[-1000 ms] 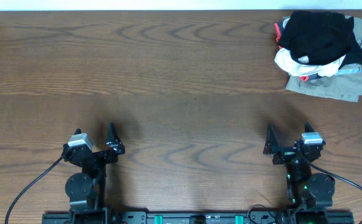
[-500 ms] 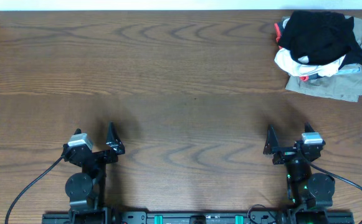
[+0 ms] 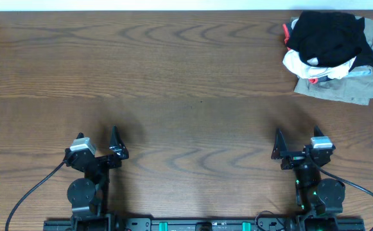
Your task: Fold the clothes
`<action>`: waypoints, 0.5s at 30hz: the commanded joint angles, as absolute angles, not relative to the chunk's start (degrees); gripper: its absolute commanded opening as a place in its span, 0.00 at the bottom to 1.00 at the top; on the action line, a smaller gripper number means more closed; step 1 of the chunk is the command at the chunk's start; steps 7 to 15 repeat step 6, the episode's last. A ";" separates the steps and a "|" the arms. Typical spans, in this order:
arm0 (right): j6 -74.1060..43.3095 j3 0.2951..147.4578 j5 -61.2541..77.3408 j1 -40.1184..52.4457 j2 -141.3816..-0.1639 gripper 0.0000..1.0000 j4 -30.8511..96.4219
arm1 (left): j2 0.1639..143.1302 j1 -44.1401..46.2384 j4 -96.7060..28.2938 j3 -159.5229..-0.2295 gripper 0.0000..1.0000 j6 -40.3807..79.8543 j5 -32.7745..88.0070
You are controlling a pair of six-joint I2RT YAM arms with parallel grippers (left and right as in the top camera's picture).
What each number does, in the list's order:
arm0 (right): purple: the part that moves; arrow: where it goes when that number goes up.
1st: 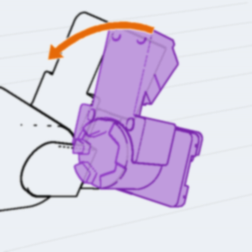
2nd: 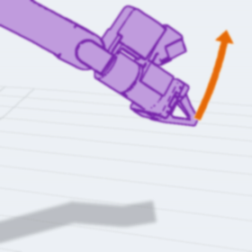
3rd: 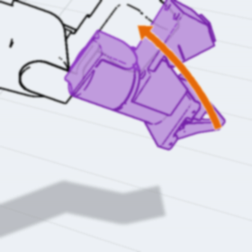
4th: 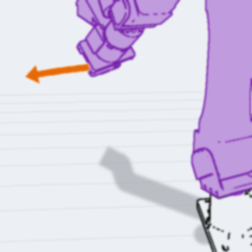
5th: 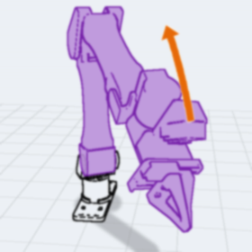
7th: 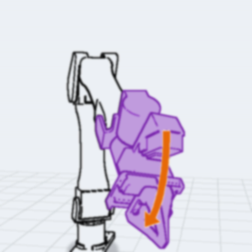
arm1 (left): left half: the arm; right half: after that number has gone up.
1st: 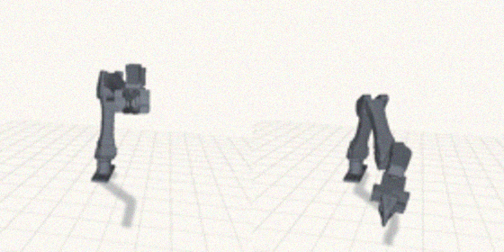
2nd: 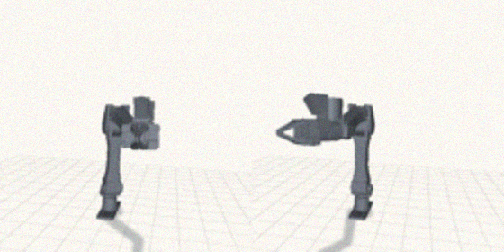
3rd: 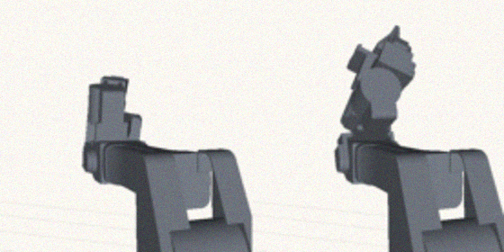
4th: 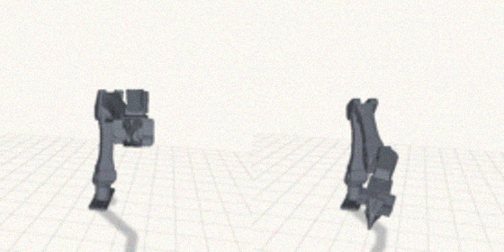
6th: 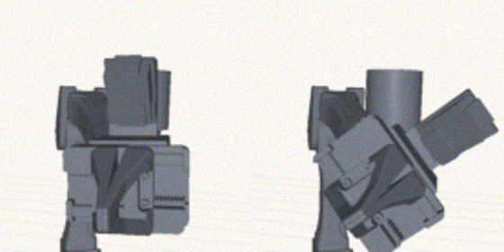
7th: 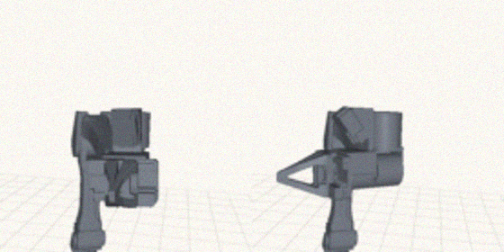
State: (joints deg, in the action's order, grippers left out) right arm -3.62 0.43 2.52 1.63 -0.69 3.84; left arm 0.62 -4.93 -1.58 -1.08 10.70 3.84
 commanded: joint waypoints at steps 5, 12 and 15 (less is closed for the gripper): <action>-2.92 0.32 1.93 1.15 -0.32 0.99 4.10 | 0.34 -5.02 -3.75 -0.23 0.98 10.61 3.99; -2.92 0.32 1.93 1.15 -0.32 0.99 4.10 | 0.36 -5.02 -3.75 -0.23 0.98 10.61 3.99; -2.92 0.32 1.93 1.15 -0.32 0.99 4.10 | 0.36 -5.02 -3.75 -0.23 0.98 10.61 3.99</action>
